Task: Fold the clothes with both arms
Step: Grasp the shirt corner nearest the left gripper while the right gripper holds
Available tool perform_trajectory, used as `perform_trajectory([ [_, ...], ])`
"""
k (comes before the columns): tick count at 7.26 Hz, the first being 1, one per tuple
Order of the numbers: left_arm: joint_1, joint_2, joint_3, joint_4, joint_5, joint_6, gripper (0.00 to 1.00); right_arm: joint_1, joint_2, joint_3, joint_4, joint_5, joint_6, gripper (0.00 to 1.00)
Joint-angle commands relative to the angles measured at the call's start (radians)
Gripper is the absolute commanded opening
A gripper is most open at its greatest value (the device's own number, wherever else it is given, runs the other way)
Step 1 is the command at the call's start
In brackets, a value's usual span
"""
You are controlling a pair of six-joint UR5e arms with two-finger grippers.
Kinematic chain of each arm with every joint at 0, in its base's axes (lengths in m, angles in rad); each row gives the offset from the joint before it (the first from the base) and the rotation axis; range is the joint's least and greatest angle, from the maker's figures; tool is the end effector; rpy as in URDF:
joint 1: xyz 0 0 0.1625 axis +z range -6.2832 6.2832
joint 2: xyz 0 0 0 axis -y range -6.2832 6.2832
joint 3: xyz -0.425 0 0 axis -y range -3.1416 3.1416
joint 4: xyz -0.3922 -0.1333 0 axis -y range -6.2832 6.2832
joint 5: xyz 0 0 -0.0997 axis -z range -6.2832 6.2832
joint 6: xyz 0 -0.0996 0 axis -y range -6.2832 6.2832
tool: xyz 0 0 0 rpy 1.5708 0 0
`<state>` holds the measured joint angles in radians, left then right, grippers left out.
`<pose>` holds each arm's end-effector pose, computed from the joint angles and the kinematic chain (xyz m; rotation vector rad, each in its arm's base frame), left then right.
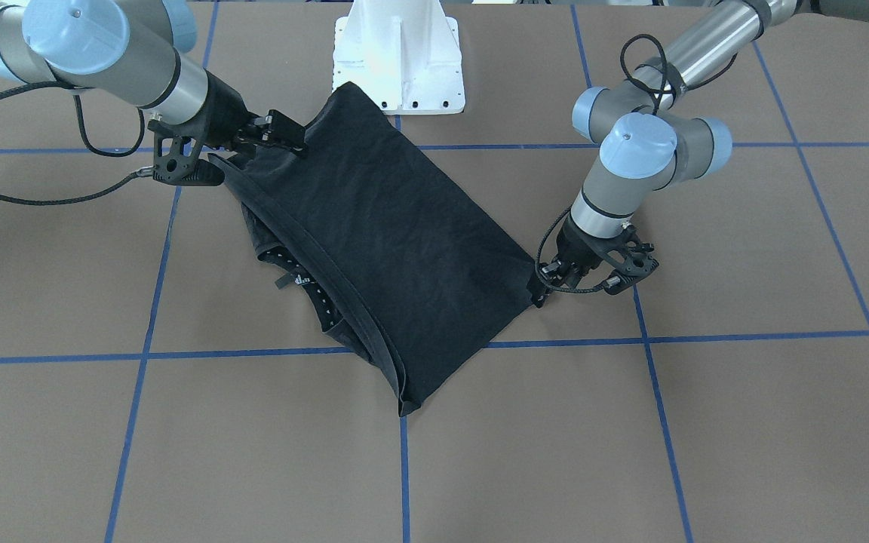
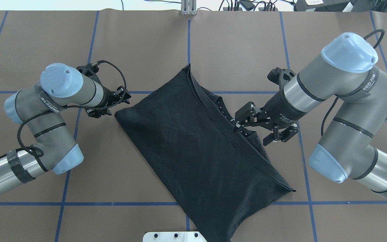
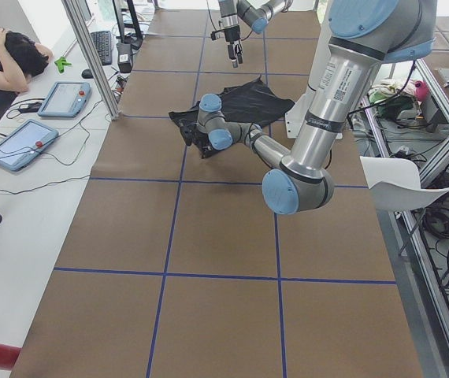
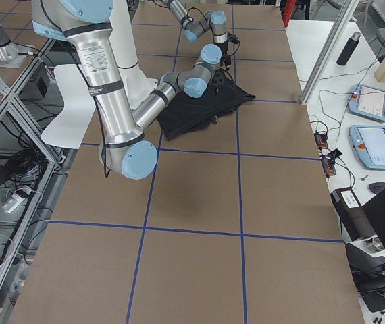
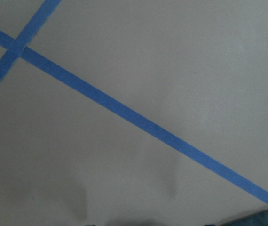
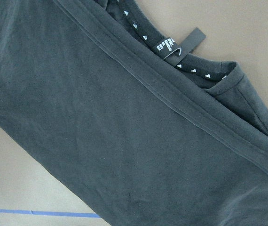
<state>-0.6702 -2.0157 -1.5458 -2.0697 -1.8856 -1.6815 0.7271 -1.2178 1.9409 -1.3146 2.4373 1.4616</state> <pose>0.4668 -0.5007 0.3645 -0.0298 0.9700 -0.5753 -0.3728 -0.4085 0.2550 -0.3515 -1.1497 0.1179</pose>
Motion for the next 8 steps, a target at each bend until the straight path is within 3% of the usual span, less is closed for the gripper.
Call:
perform_trajectory([
  [1,0.012,-0.002,0.0,0.0,-0.001,-0.004,0.79,0.002,0.0,-0.002,0.0,0.0,0.002,1.0],
  [2,0.021,0.0,0.001,0.002,0.0,-0.004,0.79,0.003,0.0,-0.002,0.0,0.002,0.002,1.0],
  [5,0.052,-0.006,-0.003,0.019,-0.001,0.0,0.0,0.008,0.0,-0.002,0.0,0.002,0.003,1.0],
  [8,0.04,-0.006,-0.117,0.138,-0.009,0.055,0.0,0.017,0.0,0.0,0.0,0.008,0.003,1.0],
])
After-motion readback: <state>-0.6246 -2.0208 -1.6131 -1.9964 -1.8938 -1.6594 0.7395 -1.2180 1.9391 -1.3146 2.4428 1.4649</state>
